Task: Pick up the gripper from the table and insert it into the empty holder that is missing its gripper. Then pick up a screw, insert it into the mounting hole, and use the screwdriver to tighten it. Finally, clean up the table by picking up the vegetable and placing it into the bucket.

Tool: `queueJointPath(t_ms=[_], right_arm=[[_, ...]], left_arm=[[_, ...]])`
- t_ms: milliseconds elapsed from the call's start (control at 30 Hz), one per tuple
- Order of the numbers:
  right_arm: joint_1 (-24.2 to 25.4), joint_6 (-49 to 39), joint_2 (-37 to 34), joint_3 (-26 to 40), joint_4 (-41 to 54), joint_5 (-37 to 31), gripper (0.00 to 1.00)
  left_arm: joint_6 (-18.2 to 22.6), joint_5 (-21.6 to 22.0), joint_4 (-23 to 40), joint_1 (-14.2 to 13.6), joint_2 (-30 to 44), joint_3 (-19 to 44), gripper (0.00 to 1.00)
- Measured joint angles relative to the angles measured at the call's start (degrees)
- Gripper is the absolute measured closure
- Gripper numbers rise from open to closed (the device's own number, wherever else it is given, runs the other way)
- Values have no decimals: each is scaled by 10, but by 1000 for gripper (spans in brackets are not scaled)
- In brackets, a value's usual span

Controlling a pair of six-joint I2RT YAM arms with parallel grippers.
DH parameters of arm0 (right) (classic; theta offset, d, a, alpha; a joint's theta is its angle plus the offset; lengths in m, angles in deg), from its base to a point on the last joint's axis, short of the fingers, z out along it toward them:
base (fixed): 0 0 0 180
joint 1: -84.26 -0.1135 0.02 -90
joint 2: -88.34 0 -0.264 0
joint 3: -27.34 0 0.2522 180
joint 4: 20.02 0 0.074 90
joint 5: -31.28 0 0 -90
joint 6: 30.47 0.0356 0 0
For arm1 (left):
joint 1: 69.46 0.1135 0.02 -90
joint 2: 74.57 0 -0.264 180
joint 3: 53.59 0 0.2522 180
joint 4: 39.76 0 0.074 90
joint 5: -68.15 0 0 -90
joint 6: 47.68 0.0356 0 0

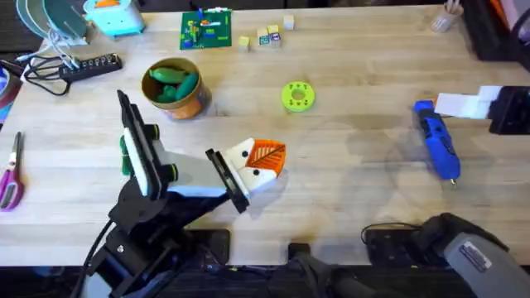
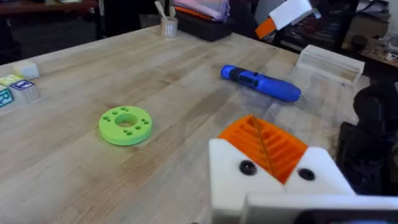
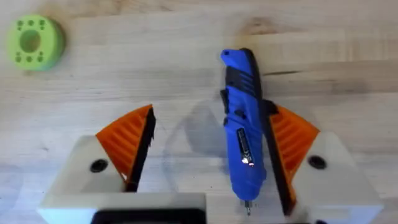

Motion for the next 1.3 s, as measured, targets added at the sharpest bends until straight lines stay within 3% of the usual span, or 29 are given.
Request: queueJointPath(t_ms=[200, 467, 800, 1300], right_arm=[[-7, 10, -121, 14, 0, -59, 10], [-59, -34, -256, 104, 11, -155, 10], [-71, -59, -296, 109, -2, -217, 8], [-74, -46, -358, 110, 3, -191, 8]], left_arm=[[0, 0, 0, 0, 0, 0, 995], [0, 0, 0, 0, 0, 0, 995], [0, 0, 0, 0, 0, 0, 995], [0, 0, 0, 0, 0, 0, 995]])
